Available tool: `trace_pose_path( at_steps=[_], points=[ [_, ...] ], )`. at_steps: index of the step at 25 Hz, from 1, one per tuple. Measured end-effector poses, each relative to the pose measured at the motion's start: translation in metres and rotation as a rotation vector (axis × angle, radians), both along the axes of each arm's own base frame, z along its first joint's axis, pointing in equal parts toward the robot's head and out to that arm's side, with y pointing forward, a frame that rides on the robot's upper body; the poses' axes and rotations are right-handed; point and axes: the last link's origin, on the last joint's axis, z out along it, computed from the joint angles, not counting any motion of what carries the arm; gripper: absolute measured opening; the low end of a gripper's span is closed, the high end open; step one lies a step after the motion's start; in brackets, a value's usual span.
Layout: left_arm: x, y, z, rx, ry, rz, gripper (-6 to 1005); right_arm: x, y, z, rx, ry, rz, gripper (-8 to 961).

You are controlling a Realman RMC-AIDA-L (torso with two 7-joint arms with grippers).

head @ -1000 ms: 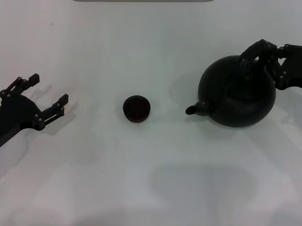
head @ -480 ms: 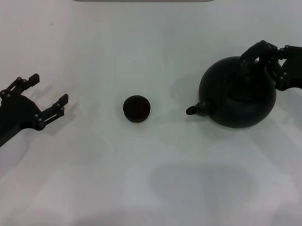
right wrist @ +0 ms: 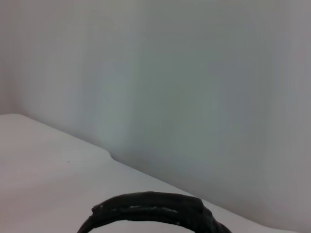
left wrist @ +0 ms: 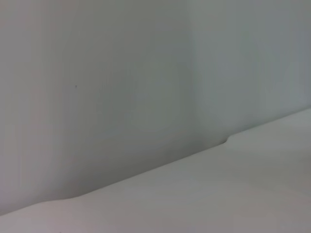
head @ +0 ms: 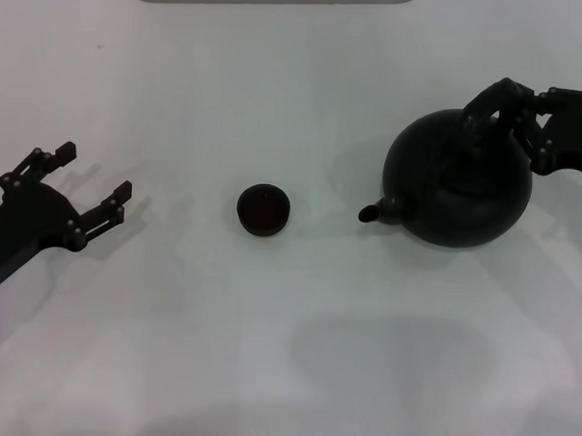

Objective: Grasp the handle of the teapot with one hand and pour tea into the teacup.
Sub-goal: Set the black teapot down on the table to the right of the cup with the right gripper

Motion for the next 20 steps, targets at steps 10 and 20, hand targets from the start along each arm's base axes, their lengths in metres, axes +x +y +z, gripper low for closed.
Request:
trace_pose_path(
  at_steps=[10, 20],
  points=[
    [0.0017, 0.0023, 0.0003, 0.001, 0.0, -0.007, 856, 0.0015, 0.0011, -0.002, -0.007, -0.002, -0.005, 115],
    [0.0025, 0.0041, 0.0005, 0.0, 0.001, -0.011, 856, 0.0038, 0.0001, -0.0017, -0.019, -0.019, -0.004, 114]
  ],
)
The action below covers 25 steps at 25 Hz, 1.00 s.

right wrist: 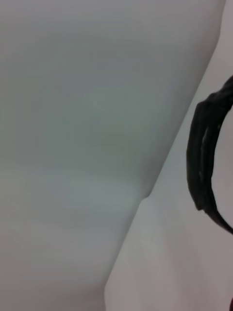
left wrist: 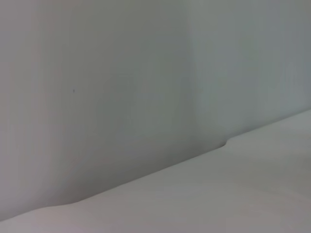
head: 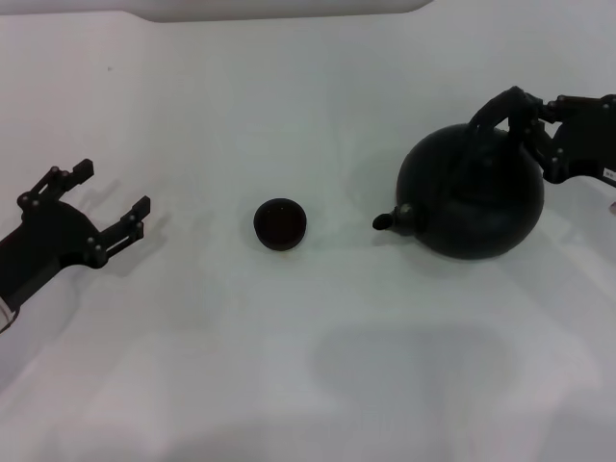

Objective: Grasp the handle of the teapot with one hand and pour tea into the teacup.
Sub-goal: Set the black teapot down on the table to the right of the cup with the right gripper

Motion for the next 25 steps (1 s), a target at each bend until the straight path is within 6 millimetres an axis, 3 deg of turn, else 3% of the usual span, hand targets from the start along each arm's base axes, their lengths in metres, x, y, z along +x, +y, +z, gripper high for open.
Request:
trace_pose_path(
  at_steps=[7, 10, 25],
  points=[
    [0.0, 0.001, 0.0, 0.0, 0.0, -0.002, 856, 0.001, -0.001, -0.002, -0.005, 0.001, -0.007, 133],
    [0.0, 0.001, 0.0, 0.0, 0.0, -0.002, 856, 0.002, -0.001, -0.001, -0.004, 0.0, -0.008, 273],
    [-0.001, -0.001, 0.0, 0.004, -0.002, 0.005, 858, 0.017, -0.007, 0.012, 0.025, -0.005, -0.035, 468]
  ],
)
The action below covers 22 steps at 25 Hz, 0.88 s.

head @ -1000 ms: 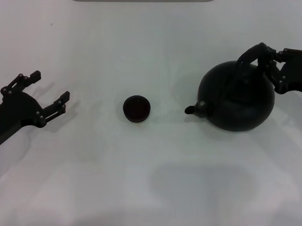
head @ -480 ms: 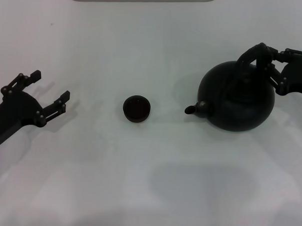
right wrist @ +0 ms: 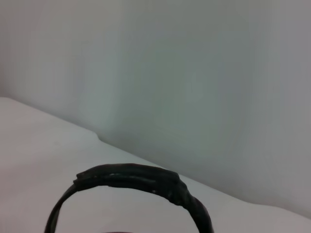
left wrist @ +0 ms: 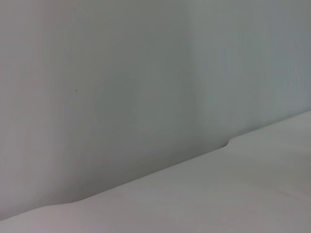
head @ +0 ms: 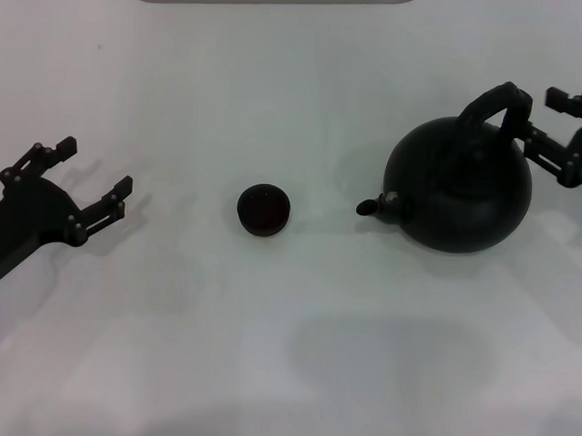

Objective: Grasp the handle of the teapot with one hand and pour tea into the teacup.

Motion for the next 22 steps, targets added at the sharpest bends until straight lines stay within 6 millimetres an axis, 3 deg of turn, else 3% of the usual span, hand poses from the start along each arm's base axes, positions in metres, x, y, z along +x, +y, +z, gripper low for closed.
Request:
trace_pose_path(
  at_steps=[13, 22],
  points=[
    [-0.003, -0.001, 0.004, 0.016, -0.002, 0.014, 857, 0.018, -0.021, 0.03, 0.036, 0.044, 0.018, 586],
    [-0.013, 0.004, 0.022, 0.114, 0.001, 0.056, 856, 0.059, -0.036, 0.054, 0.302, 0.039, -0.069, 583]
  ],
)
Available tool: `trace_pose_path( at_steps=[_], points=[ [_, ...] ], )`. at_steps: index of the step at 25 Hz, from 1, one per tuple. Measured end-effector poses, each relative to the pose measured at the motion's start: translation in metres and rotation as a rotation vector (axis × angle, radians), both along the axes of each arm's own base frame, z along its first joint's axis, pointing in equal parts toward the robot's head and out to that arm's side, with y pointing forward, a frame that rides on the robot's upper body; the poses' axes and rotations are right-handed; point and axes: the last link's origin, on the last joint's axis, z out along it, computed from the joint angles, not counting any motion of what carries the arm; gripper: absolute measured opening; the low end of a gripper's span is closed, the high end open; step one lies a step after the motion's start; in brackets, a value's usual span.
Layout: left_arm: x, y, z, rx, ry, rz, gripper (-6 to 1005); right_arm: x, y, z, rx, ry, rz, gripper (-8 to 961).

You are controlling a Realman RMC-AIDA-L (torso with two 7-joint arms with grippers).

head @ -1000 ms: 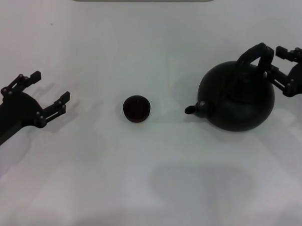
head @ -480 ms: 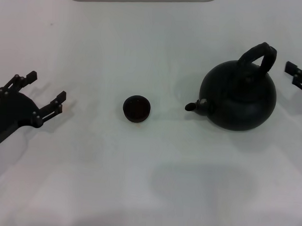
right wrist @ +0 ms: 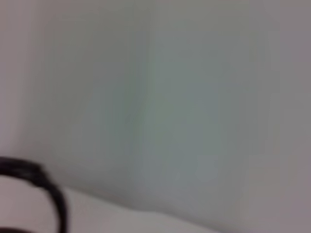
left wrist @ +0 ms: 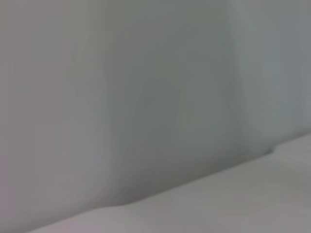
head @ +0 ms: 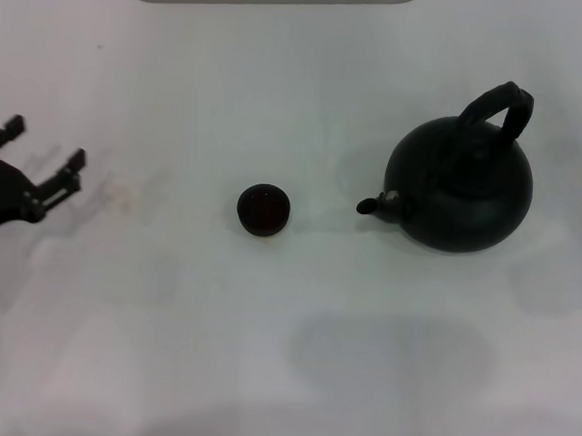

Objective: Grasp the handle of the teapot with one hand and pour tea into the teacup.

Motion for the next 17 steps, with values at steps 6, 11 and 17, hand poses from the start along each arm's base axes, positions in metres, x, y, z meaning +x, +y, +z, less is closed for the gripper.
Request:
trace_pose_path(
  at_steps=[6, 11, 17],
  points=[
    [-0.006, 0.007, 0.02, 0.113, -0.038, 0.044, 858, 0.015, -0.002, 0.002, 0.164, 0.007, -0.052, 583],
    [-0.007, 0.012, 0.035, 0.214, -0.088, 0.065, 857, 0.023, -0.001, 0.004, 0.266, 0.084, -0.123, 583],
    [-0.005, 0.015, 0.046, 0.282, -0.131, 0.066, 856, 0.028, -0.001, 0.007, 0.29, 0.093, -0.153, 583]
  ],
)
